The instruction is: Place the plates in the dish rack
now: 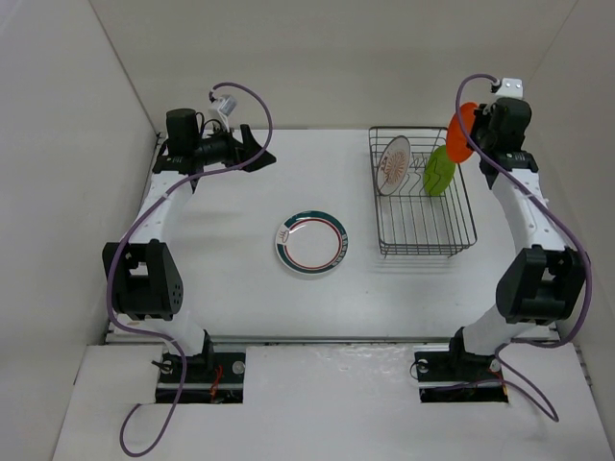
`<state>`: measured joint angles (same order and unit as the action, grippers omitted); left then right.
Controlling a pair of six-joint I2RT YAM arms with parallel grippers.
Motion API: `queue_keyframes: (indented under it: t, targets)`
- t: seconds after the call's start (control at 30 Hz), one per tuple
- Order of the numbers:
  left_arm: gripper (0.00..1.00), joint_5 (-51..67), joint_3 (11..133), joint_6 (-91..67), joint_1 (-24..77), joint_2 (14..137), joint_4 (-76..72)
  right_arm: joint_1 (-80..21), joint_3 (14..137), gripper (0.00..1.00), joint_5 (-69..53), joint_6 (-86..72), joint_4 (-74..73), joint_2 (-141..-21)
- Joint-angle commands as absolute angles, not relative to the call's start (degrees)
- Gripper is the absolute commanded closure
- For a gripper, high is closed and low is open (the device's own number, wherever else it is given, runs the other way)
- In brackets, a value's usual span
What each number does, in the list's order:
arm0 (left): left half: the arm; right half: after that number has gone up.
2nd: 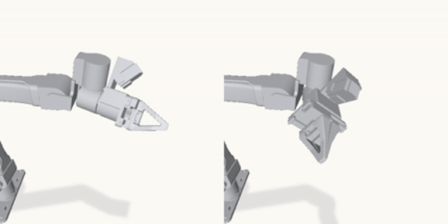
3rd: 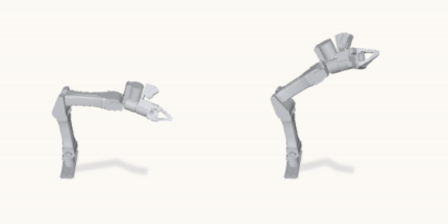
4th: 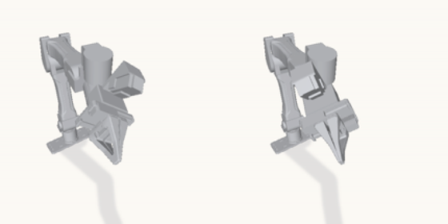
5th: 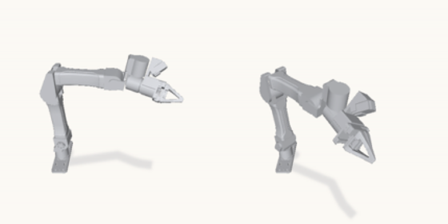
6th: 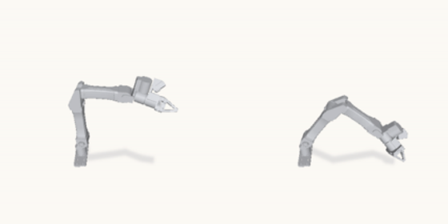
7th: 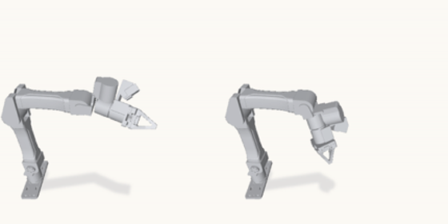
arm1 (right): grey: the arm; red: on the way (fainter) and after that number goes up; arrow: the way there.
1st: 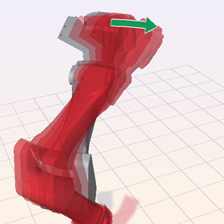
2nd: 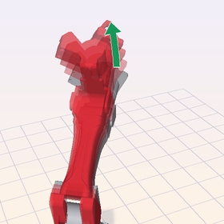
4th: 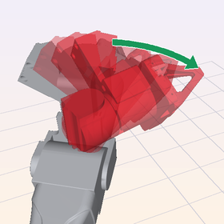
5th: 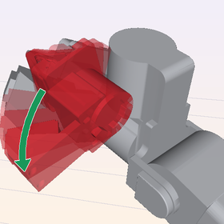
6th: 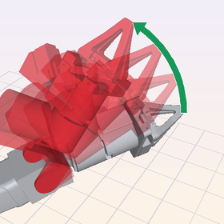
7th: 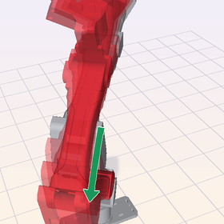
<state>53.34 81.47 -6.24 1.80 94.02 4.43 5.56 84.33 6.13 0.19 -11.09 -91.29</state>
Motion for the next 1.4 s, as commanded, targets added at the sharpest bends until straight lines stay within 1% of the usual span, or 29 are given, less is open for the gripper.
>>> queue_keyframes:
  t: [0.0,0.23,0.33,0.9,1.37]
  targets:
    - [0.0,53.4,83.7,-4.7,1.8,93.7,4.1,3.7,87.6,0.98,7.6,1.1,-7.6,-91.9]
    - [0.0,53.4,83.7,-4.2,1.8,92.6,4.1,1.1,88.1,0.98,10.5,1.1,-7.6,-94.9]
    - [0.0,53.4,83.7,-3.6,1.8,92.1,4.7,-1.2,88.7,0.99,14.5,2.2,-7.6,-96.4]
    - [0.0,54.0,83.1,-3.1,1.8,92.6,4.7,-1.8,87.6,0.99,16.8,3.3,-7.6,-98.5]
    - [0.0,54.6,83.1,-3.1,1.8,92.6,4.7,-1.2,87.1,0.99,16.2,3.3,-7.6,-102.0]
